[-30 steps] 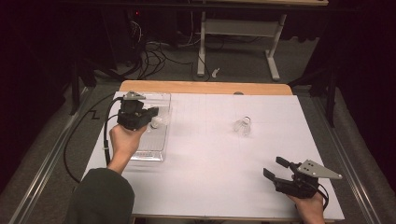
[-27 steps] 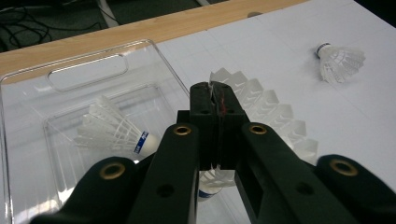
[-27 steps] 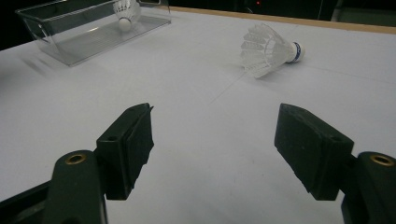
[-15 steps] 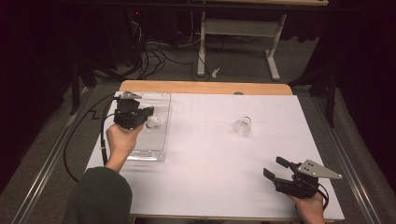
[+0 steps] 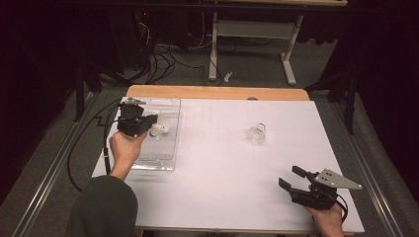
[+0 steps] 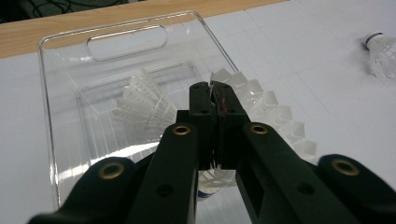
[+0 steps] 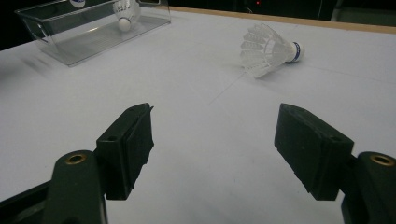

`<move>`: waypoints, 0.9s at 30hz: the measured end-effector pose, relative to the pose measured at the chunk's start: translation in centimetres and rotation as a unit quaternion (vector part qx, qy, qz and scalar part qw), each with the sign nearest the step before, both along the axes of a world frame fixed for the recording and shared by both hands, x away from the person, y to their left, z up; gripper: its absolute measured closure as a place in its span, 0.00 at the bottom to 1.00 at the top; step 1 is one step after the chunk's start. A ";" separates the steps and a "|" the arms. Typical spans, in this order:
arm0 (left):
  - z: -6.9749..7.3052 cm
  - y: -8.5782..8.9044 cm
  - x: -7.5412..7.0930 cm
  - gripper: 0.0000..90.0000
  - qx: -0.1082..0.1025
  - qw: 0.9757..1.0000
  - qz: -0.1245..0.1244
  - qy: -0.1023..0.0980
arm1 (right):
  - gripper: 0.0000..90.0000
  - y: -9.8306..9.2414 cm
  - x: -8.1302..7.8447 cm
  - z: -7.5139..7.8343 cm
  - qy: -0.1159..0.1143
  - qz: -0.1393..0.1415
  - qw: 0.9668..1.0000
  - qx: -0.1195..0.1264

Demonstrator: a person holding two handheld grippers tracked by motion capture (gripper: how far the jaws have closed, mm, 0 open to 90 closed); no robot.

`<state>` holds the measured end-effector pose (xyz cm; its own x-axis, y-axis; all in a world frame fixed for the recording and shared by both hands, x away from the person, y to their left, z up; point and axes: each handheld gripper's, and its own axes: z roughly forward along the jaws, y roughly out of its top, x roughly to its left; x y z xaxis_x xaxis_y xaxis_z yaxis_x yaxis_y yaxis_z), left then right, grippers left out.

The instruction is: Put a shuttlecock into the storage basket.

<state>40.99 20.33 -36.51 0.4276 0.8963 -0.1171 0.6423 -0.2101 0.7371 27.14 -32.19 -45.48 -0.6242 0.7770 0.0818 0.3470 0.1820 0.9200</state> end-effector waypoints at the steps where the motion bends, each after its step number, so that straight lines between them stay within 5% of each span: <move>1: -0.1 0.1 0.1 0.98 0.001 1.000 0.001 0.002 | 0.31 0.0 0.0 0.0 0.001 0.000 1.000 0.000; 27: -1.2 0.6 0.9 0.95 0.005 1.000 0.019 0.017 | 0.31 0.0 0.0 0.0 0.001 0.000 1.000 0.000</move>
